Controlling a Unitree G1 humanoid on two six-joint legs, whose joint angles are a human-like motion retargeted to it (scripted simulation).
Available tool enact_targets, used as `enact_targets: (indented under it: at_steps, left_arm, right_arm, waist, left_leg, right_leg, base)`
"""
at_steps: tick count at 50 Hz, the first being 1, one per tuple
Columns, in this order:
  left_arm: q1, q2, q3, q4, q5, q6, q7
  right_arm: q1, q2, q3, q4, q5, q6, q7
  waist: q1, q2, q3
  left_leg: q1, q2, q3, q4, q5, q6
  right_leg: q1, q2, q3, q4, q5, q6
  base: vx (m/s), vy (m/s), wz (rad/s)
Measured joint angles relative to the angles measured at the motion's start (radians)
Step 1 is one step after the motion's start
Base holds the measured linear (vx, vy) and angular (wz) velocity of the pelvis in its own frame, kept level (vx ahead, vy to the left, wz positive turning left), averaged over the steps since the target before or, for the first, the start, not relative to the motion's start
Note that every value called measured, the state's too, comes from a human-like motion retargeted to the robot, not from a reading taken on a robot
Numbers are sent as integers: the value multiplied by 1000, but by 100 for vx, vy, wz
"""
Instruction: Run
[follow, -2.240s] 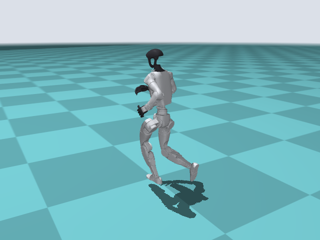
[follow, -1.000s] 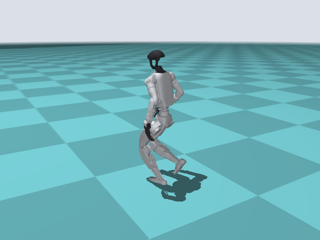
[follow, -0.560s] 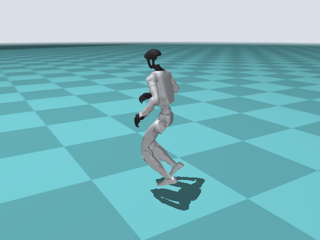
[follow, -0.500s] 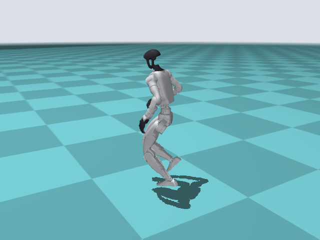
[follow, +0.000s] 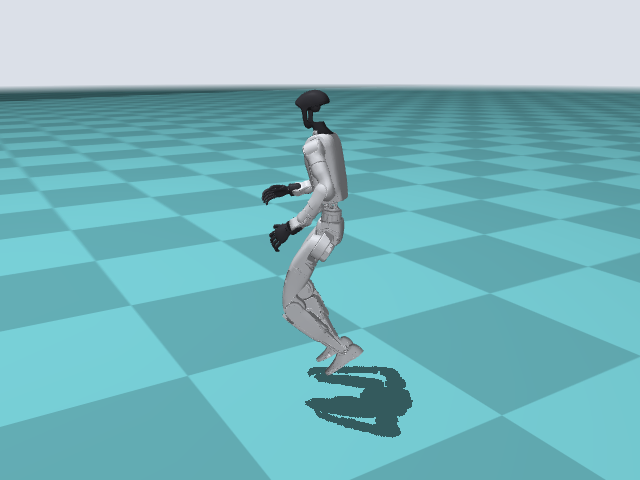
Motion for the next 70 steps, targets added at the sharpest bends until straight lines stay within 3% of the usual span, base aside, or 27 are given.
enact_targets:
  at_steps: [8, 13, 15, 16, 21, 25, 30, 35, 37, 39, 43, 45, 50, 55, 56, 59, 63, 67, 70]
  left_arm:
    - [-637, 84, -172, -236, -35, -42, 44]
    - [-878, 89, -250, -213, 1, -47, 40]
    - [-831, 50, -269, -131, 4, -43, 6]
    - [-753, 19, -269, -71, 4, -42, -17]
    - [-313, -94, -218, 256, 49, -3, -103]
    - [-52, -107, -152, 443, 91, 40, -161]
    - [157, -39, -96, 475, 138, 53, -179]
    - [59, 74, -50, 248, 168, -21, 76]
    - [-61, 93, -44, 97, 171, -60, 212]
    - [-165, 88, -61, -41, 172, -91, 259]
    - [-306, 57, -109, -243, 143, -133, 173]
    - [-347, 60, -115, -309, 116, -150, 108]
    - [-343, 148, -51, -422, 76, -150, 10]
    - [-92, 247, 114, -433, 128, -125, 43]
    - [1, 232, 151, -410, 140, -114, 35]
    - [261, 152, 177, -274, 159, -79, -51]
    - [475, 36, 109, -37, 148, -24, -293]
    - [527, -10, 36, 136, 133, 35, -478]
    - [464, -3, -5, 211, 126, 62, -509]
  right_arm:
    - [181, -27, 123, 182, -8, 37, 158]
    - [227, -76, 122, 346, -65, 79, 225]
    - [175, -70, 84, 401, -47, 83, 183]
    - [155, -57, 61, 396, -26, 74, 150]
    - [125, -21, -15, 219, 58, 12, 65]
    - [122, -34, -24, 41, 96, -33, 88]
    - [142, -50, -53, -160, 119, -73, 102]
    - [202, -28, -123, -166, 55, -87, -87]
    - [221, 6, -130, -77, 17, -90, -164]
    - [265, 36, -113, 25, 8, -87, -147]
    - [382, 65, -67, 154, 49, -39, 57]
    - [429, 62, -59, 168, 74, -17, 165]
    - [527, 6, -133, 45, 92, -5, 320]
    - [577, -97, -321, -114, -24, -18, 278]
    - [595, -97, -366, -144, -34, -9, 260]
    - [645, -50, -432, -186, -1, 7, 231]
    - [669, 48, -406, -161, 84, 19, 279]
    - [645, 110, -335, -78, 154, 23, 334]
    - [617, 141, -272, 9, 180, 29, 343]
  waist:
    - [-101, -11, -6]
    - [-121, 17, 29]
    - [-120, 33, 51]
    - [-113, 40, 53]
    - [-46, 58, 28]
    - [5, 36, 13]
    - [31, -12, 2]
    - [28, -37, 56]
    - [19, -33, 69]
    - [-1, -31, 53]
    - [-50, -24, 7]
    - [-67, -14, -3]
    - [-93, 4, -8]
    - [-111, 24, 46]
    - [-115, 19, 60]
    - [-102, 8, 62]
    - [-48, 4, 35]
    - [-14, -11, 3]
    - [-10, -30, -24]
  left_leg:
    - [-54, 21, -49, 207, -31, -39]
    - [-118, 78, -47, 432, -121, -56]
    - [-112, 74, -44, 438, -137, -73]
    - [-96, 60, -43, 406, -126, -82]
    - [-39, -34, -58, 189, -50, -115]
    - [-22, -120, -88, -32, -61, -102]
    - [-13, -229, -134, -164, -159, -38]
    - [-109, -276, -128, 54, -369, 22]
    - [-142, -256, -114, 83, -319, 0]
    - [-152, -238, -103, 85, -251, -24]
    - [-140, -212, -104, 116, -78, -48]
    - [-121, -200, -119, 151, -18, -54]
    - [-21, -118, -117, 230, 22, -38]
    - [132, -80, -110, 214, -154, -22]
    - [163, -88, -100, 179, -186, -9]
    - [210, -101, -74, 60, -133, 4]
    - [169, -126, -59, -9, -9, 8]
    - [104, -154, -49, -26, -12, 31]
    - [79, -174, -30, -70, -52, 47]
  right_leg:
    - [112, 73, -8, -130, -142, -10]
    - [173, 96, -49, -111, -440, -107]
    - [191, 102, -53, -109, -494, -118]
    - [209, 107, -41, -137, -473, -108]
    - [242, 109, 49, -219, -206, -16]
    - [178, 27, 44, -59, -162, -6]
    - [147, -52, 45, 176, -237, -41]
    - [165, -42, 45, 220, -596, -157]
    - [165, -41, 13, 167, -566, -171]
    - [155, -33, 1, 72, -436, -135]
    - [83, 8, 35, -75, -131, -9]
    - [33, 16, 48, -101, -62, 14]
    - [-48, 18, 67, -117, -113, -1]
    - [-129, 18, 55, 144, -437, -107]
    - [-131, 5, 54, 183, -451, -110]
    - [-106, -30, 55, 215, -341, -85]
    - [-53, -98, 55, 289, -184, -87]
    - [26, -148, 67, 404, -144, -103]
    - [86, -172, 71, 429, -152, -102]
  base:
    - [1, -1, 48]
    - [6, 0, 17]
    - [6, 2, -42]
    - [6, 5, -67]
    - [5, 8, -99]
    - [0, 8, -84]
    - [-4, 7, -25]
    - [-14, 3, 47]
    - [-23, 1, 88]
    - [-25, 1, 103]
    - [-25, 2, 83]
    - [-22, 3, 44]
    - [-15, 3, -4]
    - [-7, 3, -60]
    - [-5, 3, -53]
    - [-6, 3, -45]
    - [-9, 3, -47]
    - [-12, 4, -14]
    - [-13, 6, 19]
